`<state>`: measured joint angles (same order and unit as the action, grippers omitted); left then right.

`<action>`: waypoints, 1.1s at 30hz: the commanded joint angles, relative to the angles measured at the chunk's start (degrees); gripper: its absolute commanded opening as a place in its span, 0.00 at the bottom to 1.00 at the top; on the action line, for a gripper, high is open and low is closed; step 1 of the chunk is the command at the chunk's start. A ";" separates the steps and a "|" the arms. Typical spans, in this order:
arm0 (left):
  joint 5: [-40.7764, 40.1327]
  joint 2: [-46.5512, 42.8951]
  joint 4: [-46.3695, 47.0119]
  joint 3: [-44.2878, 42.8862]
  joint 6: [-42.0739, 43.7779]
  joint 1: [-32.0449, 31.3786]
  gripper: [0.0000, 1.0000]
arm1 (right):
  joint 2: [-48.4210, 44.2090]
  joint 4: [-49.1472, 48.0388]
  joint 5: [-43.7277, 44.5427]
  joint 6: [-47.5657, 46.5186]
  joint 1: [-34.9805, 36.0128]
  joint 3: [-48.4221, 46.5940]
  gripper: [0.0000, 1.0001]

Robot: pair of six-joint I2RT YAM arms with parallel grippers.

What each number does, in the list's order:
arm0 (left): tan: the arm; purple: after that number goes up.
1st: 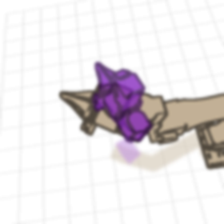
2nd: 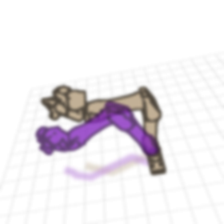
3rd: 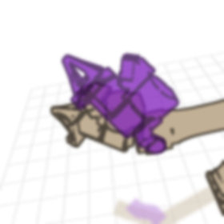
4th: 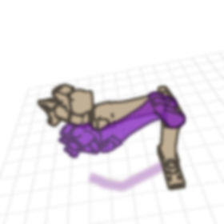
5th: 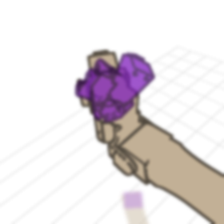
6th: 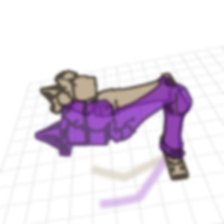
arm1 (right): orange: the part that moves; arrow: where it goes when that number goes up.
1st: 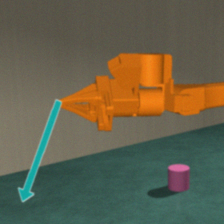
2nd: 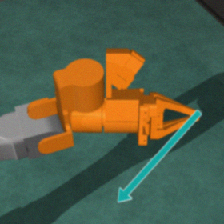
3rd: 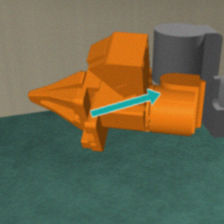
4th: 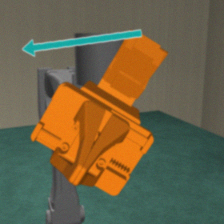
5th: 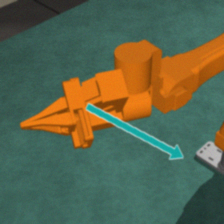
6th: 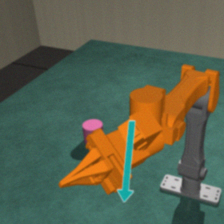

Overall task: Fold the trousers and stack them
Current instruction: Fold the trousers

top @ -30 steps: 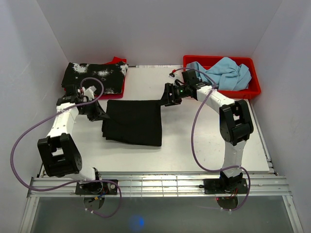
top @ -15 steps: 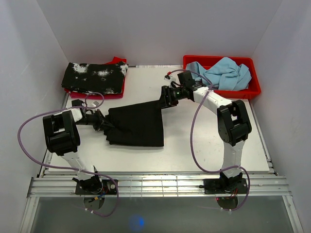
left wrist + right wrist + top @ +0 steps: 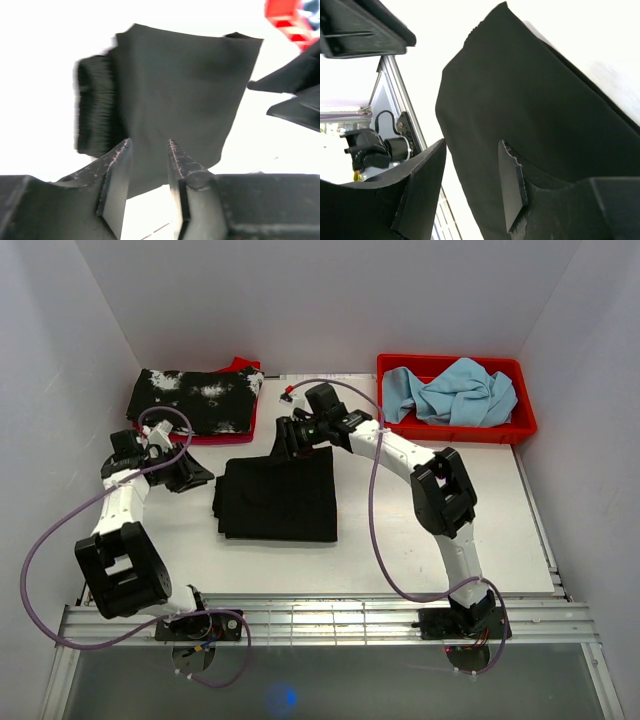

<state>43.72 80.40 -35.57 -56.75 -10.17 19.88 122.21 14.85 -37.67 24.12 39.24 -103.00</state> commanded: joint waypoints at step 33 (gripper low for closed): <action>1.28 8.45 19.93 14.65 -12.59 -12.93 0.00 | -0.66 12.39 20.17 1.11 11.55 -2.55 0.52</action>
<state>45.87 90.15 -18.20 -40.97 -20.18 7.70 125.99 23.44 -22.98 26.48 49.78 -105.08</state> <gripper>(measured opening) 0.118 0.519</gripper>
